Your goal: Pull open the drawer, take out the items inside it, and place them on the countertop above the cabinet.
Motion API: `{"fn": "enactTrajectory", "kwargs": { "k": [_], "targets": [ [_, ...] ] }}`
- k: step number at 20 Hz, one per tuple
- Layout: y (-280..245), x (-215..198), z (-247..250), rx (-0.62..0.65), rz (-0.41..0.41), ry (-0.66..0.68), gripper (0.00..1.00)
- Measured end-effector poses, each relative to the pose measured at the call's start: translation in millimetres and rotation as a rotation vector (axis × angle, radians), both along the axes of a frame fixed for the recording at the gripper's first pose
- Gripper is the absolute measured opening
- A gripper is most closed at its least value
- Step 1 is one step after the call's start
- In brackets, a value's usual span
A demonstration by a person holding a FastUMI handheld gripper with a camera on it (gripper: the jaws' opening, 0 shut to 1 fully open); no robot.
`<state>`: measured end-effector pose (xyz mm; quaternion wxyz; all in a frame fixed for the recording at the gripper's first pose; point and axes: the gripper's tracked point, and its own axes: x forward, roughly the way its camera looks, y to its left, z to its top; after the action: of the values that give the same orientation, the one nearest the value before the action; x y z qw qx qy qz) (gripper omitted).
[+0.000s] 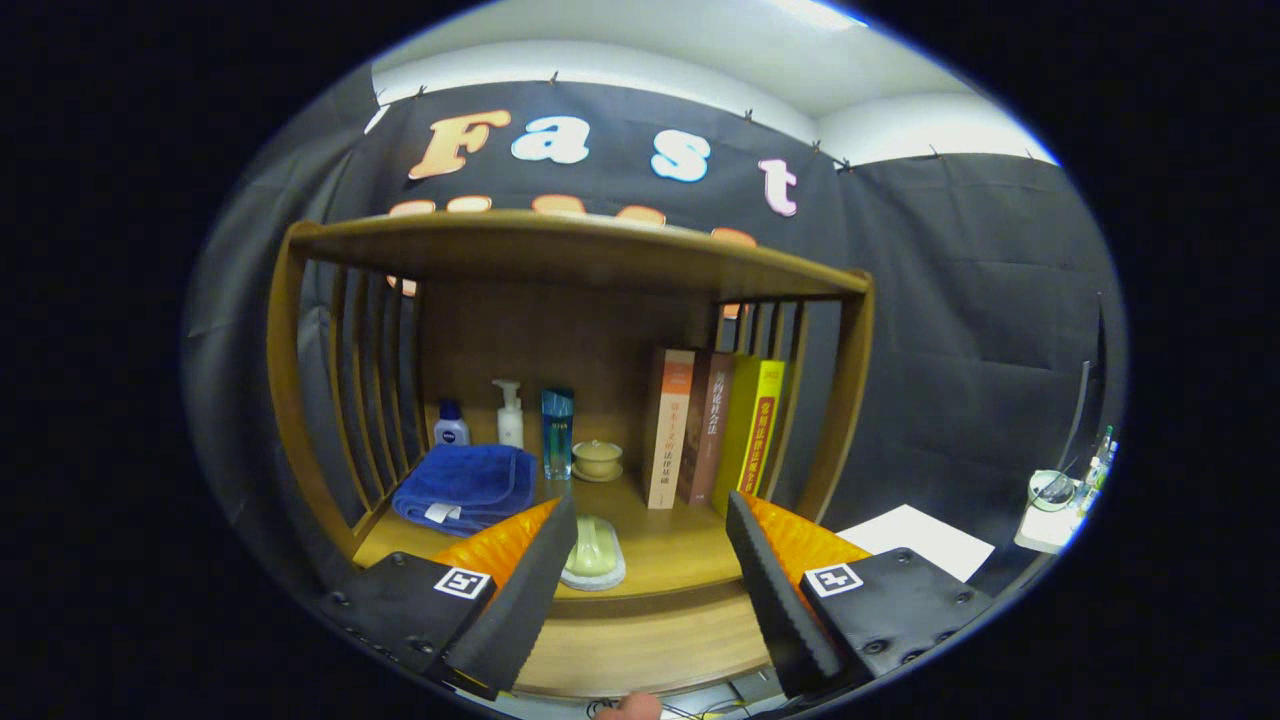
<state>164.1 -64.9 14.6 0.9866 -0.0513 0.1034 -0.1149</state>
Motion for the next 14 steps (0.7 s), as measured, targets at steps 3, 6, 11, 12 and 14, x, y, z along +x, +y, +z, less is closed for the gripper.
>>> {"fn": "enactTrajectory", "kwargs": {
  "k": [3, 6, 11, 12, 14],
  "targets": [
    [6.8, -34.6, 7.2, 0.041, 0.032, -0.073, 0.98],
    [5.9, -70.1, -4.2, 0.042, 0.047, -0.105, 0.98],
    [17.2, -113.5, -37.2, 0.073, 0.097, -0.142, 0.98],
    [20.5, -118.7, -45.0, 0.073, 0.110, -0.148, 0.98],
    [22.9, -128.4, -58.4, 0.069, 0.126, -0.155, 0.98]
  ]
}}
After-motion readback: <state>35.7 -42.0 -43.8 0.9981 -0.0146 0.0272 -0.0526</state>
